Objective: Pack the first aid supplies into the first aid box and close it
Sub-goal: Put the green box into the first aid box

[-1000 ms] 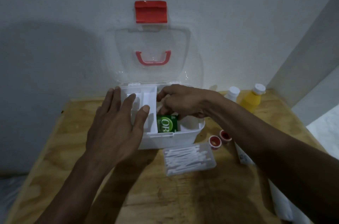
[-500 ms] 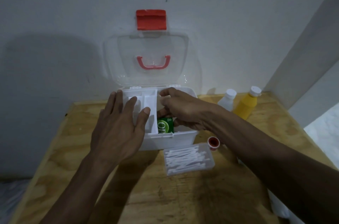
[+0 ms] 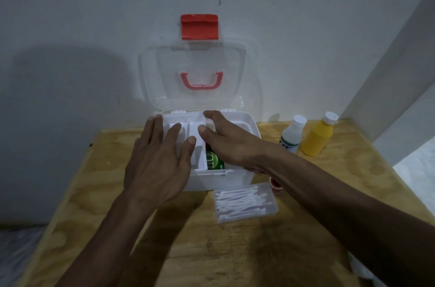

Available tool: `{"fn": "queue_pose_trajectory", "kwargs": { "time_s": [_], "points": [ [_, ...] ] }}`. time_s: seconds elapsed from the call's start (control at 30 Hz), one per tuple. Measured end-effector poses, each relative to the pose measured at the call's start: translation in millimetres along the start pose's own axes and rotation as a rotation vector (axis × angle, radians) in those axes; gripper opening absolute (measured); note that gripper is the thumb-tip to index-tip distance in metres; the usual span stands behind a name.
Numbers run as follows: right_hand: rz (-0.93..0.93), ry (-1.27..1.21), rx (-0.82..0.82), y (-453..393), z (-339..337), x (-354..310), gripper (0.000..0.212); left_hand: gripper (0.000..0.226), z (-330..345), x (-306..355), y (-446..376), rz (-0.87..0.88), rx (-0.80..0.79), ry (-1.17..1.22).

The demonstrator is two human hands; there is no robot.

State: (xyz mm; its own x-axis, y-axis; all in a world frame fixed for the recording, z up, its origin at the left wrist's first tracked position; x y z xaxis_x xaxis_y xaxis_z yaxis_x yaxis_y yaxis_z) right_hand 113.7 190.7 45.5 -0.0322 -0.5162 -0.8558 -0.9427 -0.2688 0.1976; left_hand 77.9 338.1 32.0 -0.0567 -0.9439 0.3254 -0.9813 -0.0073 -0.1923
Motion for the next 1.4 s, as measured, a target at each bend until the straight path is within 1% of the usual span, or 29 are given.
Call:
{"fn": "queue_pose_trajectory", "kwargs": {
  "time_s": [0.13,0.3,0.43,0.53,0.67,0.93,1.1,1.2,1.27,1.33,1.4],
  "points": [
    [0.013,-0.004,-0.006,-1,-1,3,0.051,0.066,1,-1,-1,-0.001,-0.006,-0.011],
    [0.026,-0.024,-0.015,0,-4,2,0.051,0.071,2,-2,-1,0.013,0.002,-0.017],
    [0.037,-0.022,-0.027,2,-5,0,0.052,0.066,1,-1,-1,0.010,-0.006,-0.019],
    [0.029,0.008,-0.041,6,-6,-3,0.055,0.068,0,-1,0,0.014,-0.006,-0.018],
    [0.012,0.037,-0.034,10,-8,-7,0.055,0.065,0,0,-1,0.003,-0.012,-0.022],
    [-0.009,0.042,-0.041,10,-6,-6,0.062,0.065,-1,1,0,0.001,-0.018,-0.030],
    [-0.040,0.043,-0.037,12,-8,-8,0.060,0.065,-1,1,-1,0.006,-0.029,-0.031],
    [-0.093,0.106,-0.004,16,-10,-11,0.056,0.068,-1,1,-1,0.013,-0.029,-0.033],
    [-0.161,0.179,0.045,23,-14,-16,0.053,0.066,-2,1,-1,0.016,-0.028,-0.032],
    [-0.251,0.260,0.154,38,-26,-21,0.045,0.064,-2,1,-1,0.020,-0.029,-0.032],
    [-0.361,0.251,0.306,60,-41,-22,0.031,0.062,-3,1,-1,0.020,-0.026,-0.033]
  ]
}}
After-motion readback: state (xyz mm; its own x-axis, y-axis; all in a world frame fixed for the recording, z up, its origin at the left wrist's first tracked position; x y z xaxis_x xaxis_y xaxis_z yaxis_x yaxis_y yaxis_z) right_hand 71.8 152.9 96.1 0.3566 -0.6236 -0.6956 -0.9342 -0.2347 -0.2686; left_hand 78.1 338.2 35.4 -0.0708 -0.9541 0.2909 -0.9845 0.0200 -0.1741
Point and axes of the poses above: each hand's wrist, its own y-axis away from the middle knuckle, its own z-axis out of the palm, x = y × z, the point moved 4 cm from there along -y, towards the middle knuckle, and after that the axes turned 4 degrees about x, right-handed, at the moved point
